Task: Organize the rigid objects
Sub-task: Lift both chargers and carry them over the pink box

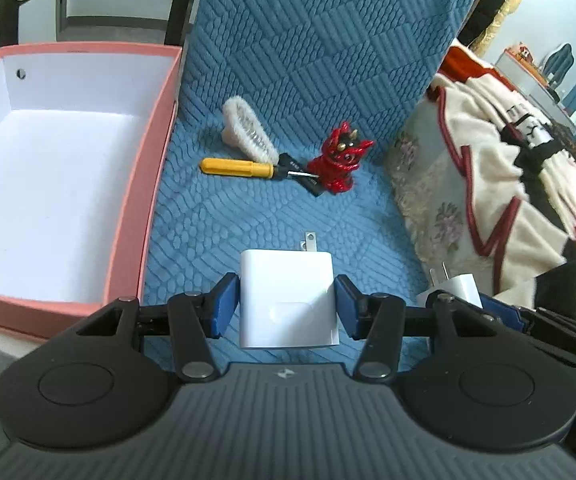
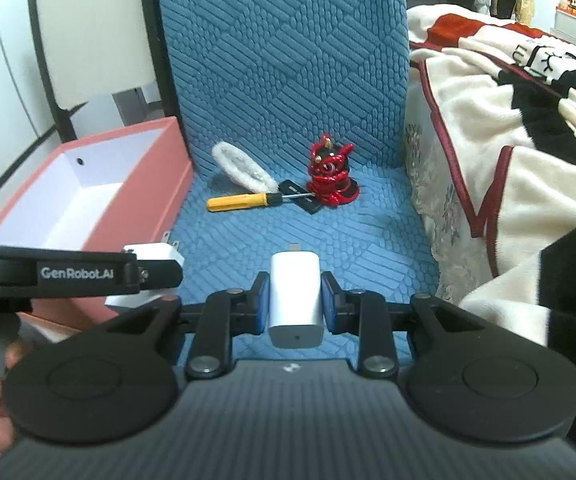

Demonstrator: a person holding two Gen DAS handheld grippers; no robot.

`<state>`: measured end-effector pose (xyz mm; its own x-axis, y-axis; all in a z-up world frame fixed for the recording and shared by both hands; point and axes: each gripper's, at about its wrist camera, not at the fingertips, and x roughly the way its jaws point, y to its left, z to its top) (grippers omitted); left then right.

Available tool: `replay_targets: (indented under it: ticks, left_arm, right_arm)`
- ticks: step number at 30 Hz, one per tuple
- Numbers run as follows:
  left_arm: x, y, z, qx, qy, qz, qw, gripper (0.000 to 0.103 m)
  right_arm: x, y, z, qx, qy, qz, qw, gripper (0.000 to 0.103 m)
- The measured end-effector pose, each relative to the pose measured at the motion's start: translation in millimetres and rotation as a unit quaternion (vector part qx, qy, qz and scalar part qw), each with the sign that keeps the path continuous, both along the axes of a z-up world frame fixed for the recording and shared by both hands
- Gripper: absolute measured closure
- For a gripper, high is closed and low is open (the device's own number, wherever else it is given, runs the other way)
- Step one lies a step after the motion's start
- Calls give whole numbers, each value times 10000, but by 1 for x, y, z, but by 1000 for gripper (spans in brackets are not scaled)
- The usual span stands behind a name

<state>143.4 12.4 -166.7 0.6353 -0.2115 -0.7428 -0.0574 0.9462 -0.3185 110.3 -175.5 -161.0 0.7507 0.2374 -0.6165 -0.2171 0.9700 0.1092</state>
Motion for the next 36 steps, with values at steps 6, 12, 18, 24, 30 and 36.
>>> replay_targets:
  ticks: [6,12,18,24,30,36]
  left_arm:
    - [-20,-4,31,-4,-199,29,9998,45]
    - [-40,5,57,-74,-384,149,9991,45]
    - [-58,33,78,-41,-521,341,9980,45]
    - [-77,80,86,-20,-540,705,9960,45]
    - [-95,130,88,107,-522,992,9936,45]
    - [-91,187,73,30,-377,1375,9898,45]
  right_arm:
    - [-16,-4,18,-23,-43,97,9999,73]
    - [-27,5,37,3,-182,309,9994,73]
    - [-37,34,51,73,-333,614,9975,73]
    - [-41,76,57,59,-357,1023,9941,73]
    - [-43,120,59,46,-384,1452,9886,73]
    - [-30,163,51,-13,-243,1725,9847,73]
